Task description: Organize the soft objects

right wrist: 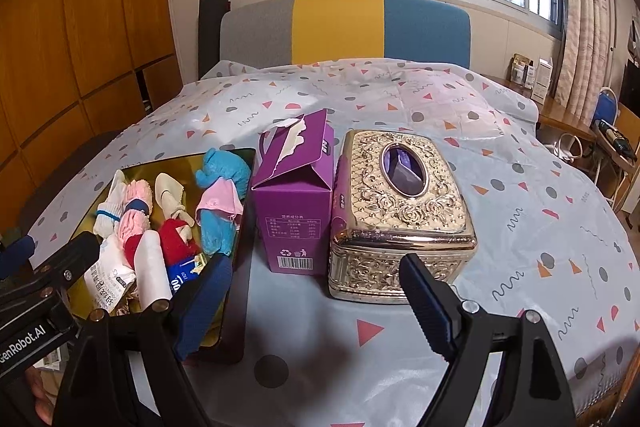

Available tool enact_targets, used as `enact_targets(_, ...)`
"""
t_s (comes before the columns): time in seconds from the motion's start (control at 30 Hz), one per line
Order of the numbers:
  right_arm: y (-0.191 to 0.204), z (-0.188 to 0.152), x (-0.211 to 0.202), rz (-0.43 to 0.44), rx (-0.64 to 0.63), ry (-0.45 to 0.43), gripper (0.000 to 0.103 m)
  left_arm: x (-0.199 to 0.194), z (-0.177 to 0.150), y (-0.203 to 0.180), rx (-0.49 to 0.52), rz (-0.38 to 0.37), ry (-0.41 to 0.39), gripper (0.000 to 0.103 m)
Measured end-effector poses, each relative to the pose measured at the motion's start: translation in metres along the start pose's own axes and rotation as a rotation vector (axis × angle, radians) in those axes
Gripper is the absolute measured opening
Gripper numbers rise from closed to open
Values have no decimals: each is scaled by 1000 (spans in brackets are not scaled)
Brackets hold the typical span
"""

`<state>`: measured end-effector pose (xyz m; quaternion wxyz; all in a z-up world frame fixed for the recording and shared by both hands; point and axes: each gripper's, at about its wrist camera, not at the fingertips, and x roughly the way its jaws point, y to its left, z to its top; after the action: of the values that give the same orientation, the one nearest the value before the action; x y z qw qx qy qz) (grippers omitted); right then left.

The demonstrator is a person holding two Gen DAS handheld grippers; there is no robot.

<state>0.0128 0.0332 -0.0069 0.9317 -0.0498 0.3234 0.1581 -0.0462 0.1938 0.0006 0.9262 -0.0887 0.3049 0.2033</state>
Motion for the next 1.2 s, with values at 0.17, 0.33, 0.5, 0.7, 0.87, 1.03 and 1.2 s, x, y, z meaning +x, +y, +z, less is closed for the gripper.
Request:
enact_targets(0.17,1,0,0,-1,-2,-3,87,0,0,0,0,-2,-2,103)
enact_targets(0.33,0,1,0,0,-2,-2,87,0,0,0,2,-3,-3,103)
enact_targets(0.5,1,1,1,1,-3,-2,87,-1,0,0,1,-5,-3,103)
enact_targets(0.7,1,1,1,2,-3,-1,87,-1,-1,-1,0,-8,-2,103)
enact_targets(0.87,1,1,1,2,-3,0,87,-2,-1,-3,7,-7,-6,103)
enact_targets(1.03,0,0,1,1,-9,-1,87,-2,-1,-3,7,-10,-4,103)
enact_targets(1.2,-1,-1,1,1,-11,2,87,-2,-1,-4,12,-15,0,103)
